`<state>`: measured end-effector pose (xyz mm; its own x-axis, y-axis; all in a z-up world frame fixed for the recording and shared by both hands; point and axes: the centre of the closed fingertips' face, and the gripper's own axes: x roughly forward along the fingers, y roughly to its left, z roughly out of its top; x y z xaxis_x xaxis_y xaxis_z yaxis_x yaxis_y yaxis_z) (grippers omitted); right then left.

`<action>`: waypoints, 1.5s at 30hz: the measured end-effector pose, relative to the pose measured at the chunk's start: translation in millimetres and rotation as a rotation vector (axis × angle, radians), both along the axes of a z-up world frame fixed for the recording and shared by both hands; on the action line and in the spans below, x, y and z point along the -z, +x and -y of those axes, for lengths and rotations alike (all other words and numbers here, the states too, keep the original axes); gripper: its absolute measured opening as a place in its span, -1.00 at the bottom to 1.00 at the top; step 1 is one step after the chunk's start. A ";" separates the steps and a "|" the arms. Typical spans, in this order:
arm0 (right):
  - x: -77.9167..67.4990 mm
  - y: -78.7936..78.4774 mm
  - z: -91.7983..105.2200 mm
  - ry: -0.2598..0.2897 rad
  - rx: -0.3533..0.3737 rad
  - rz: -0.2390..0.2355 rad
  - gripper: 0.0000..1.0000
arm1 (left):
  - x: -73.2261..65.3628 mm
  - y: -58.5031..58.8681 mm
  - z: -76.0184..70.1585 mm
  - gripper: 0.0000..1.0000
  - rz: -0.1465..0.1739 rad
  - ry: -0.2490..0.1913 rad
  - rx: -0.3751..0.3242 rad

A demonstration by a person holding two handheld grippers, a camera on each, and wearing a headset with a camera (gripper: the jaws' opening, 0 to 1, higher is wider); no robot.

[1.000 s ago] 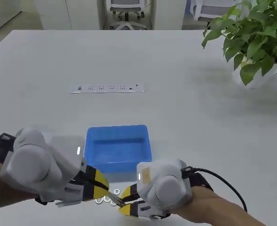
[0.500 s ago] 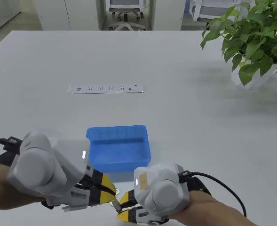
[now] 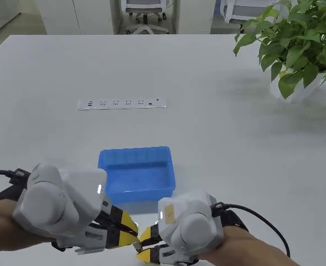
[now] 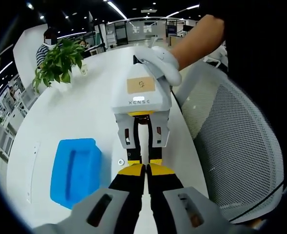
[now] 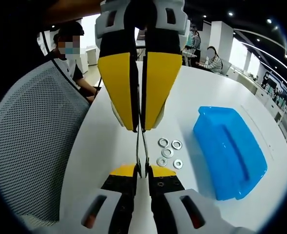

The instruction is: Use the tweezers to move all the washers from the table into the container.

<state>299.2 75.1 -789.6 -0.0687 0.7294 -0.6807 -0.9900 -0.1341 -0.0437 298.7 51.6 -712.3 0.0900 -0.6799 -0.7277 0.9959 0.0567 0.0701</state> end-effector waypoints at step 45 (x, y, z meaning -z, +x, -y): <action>-26.5 33.0 36.8 0.032 0.240 0.020 -0.08 | -7.0 13.0 -5.0 -0.89 0.012 0.002 -0.030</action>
